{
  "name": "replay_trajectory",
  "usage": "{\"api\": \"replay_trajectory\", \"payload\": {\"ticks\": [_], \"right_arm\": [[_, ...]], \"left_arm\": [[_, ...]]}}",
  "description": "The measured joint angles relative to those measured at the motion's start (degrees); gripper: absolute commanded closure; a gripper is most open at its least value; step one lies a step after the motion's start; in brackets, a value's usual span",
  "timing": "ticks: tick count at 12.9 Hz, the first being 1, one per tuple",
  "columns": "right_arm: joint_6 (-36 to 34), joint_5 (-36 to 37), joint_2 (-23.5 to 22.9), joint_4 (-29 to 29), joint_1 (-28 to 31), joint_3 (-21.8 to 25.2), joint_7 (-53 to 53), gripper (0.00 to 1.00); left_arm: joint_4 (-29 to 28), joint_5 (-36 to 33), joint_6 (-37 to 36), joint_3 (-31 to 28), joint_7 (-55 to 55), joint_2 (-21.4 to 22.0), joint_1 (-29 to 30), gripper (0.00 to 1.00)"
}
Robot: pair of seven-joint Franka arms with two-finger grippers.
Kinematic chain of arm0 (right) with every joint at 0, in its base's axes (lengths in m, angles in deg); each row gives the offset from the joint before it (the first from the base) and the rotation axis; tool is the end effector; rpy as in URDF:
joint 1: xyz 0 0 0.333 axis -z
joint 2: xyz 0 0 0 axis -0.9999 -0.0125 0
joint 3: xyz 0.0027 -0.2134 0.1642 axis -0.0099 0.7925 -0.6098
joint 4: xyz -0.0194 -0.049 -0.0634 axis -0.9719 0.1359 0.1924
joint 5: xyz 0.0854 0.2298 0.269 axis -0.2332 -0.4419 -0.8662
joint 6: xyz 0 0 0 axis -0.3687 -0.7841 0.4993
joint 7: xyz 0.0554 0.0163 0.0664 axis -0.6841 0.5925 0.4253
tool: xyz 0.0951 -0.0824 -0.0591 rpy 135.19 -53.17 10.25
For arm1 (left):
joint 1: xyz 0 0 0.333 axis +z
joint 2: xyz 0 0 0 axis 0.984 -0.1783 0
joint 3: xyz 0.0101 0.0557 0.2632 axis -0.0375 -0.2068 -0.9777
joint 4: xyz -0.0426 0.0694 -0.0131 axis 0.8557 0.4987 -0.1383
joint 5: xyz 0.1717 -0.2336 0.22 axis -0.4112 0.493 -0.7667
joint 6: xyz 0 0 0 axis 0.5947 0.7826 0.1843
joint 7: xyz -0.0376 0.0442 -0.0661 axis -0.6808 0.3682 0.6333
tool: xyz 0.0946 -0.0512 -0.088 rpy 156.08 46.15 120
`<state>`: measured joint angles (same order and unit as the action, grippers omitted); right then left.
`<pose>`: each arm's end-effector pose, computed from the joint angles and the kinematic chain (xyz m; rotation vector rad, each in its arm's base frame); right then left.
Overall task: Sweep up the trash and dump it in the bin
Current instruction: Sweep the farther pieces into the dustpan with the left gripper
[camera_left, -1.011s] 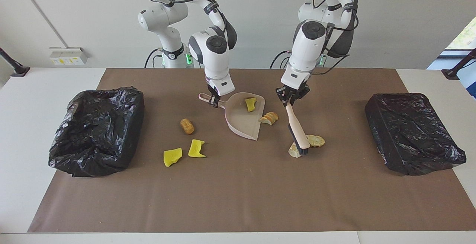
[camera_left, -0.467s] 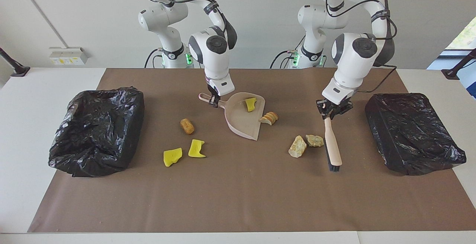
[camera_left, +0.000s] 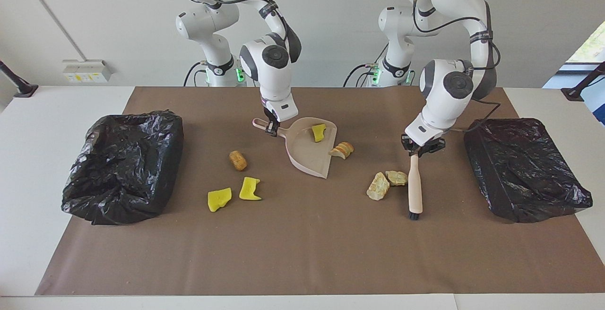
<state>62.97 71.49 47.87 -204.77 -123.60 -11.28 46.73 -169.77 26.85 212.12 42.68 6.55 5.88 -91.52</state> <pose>0.4315 0.2625 0.2860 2.4931 1.8698 -0.1345 0.5072 -0.1174 0.2962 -3.0744 0.4210 0.1042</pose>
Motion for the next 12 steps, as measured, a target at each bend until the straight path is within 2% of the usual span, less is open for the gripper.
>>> {"api": "replay_trajectory", "payload": {"ticks": [3,6,10,12], "right_arm": [[0.0,0.0,0.0,0.0,0.0,0.0,0.0,1.00],[0.0,0.0,0.0,0.0,0.0,0.0,0.0,1.00],[-0.1,0.0,0.0,0.0,0.0,0.0,0.0,1.00],[-0.1,0.0,0.0,0.0,0.0,0.0,0.0,1.00]], "left_arm": [[-2.0,0.1,-0.4,0.5,0.1,1.3,-6.0,1.00],[-5.6,3.7,-0.5,0.7,1.0,4.1,-13.7,1.00],[-8.6,5.6,-1.0,0.9,7.8,7.3,-24.0,1.00],[-8.7,9.0,-1.7,0.9,10.2,8.0,-27.7,1.00]]}}
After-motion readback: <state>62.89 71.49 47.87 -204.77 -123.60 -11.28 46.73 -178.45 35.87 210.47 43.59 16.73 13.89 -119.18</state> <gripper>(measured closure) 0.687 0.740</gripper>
